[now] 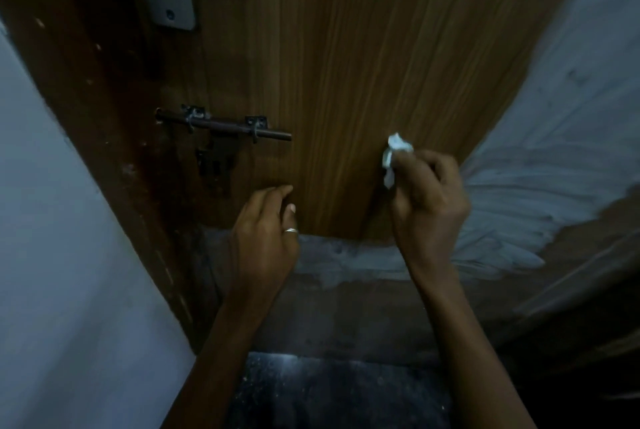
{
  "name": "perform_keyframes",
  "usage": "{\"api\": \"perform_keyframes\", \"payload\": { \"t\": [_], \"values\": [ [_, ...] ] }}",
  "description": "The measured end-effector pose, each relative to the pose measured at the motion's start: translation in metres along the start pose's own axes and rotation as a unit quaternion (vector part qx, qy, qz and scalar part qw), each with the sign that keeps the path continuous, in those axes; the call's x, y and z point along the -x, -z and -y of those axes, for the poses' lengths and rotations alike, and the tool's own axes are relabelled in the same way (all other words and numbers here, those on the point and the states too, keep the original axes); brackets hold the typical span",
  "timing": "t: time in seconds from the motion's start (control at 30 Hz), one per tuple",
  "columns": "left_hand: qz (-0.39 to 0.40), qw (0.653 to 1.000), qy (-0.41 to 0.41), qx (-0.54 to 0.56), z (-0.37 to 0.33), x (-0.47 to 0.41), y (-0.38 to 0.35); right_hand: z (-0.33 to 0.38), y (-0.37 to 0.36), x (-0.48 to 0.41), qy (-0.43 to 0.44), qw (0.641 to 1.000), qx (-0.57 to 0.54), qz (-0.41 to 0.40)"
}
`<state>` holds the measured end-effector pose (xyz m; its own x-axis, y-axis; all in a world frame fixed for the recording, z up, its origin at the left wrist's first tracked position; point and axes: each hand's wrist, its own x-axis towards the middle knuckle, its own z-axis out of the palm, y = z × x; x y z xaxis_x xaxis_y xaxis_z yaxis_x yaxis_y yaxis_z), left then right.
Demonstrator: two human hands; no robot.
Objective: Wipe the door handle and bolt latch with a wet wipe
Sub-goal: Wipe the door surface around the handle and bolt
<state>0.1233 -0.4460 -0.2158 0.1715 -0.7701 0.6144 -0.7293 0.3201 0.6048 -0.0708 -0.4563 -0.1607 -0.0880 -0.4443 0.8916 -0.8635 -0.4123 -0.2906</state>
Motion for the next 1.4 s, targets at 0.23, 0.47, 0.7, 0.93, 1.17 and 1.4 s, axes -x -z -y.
{"api": "perform_keyframes", "payload": {
  "t": [0.23,0.47,0.7,0.93,1.17,1.4],
  "values": [
    [-0.038,0.999,-0.027,0.016,-0.032,-0.02,0.005,0.04,-0.012,-0.062,0.074,0.996,0.012,-0.05],
    [-0.024,0.999,-0.024,0.006,-0.038,-0.02,0.01,0.009,-0.019,0.008,0.136,0.986,0.046,0.088],
    [-0.023,0.999,-0.013,0.022,-0.043,-0.02,0.028,0.029,0.016,-0.103,0.035,0.993,0.013,-0.109],
    [-0.05,0.999,0.0,0.007,-0.044,-0.023,0.05,0.074,-0.033,-0.079,0.214,0.976,0.022,0.035],
    [-0.056,0.998,0.004,0.017,-0.035,-0.02,0.063,0.03,-0.006,-0.059,0.151,0.987,0.042,0.028],
    [-0.05,0.998,-0.006,0.027,-0.038,-0.019,0.063,0.056,-0.015,-0.082,0.129,0.991,0.027,-0.031]
  ]
}}
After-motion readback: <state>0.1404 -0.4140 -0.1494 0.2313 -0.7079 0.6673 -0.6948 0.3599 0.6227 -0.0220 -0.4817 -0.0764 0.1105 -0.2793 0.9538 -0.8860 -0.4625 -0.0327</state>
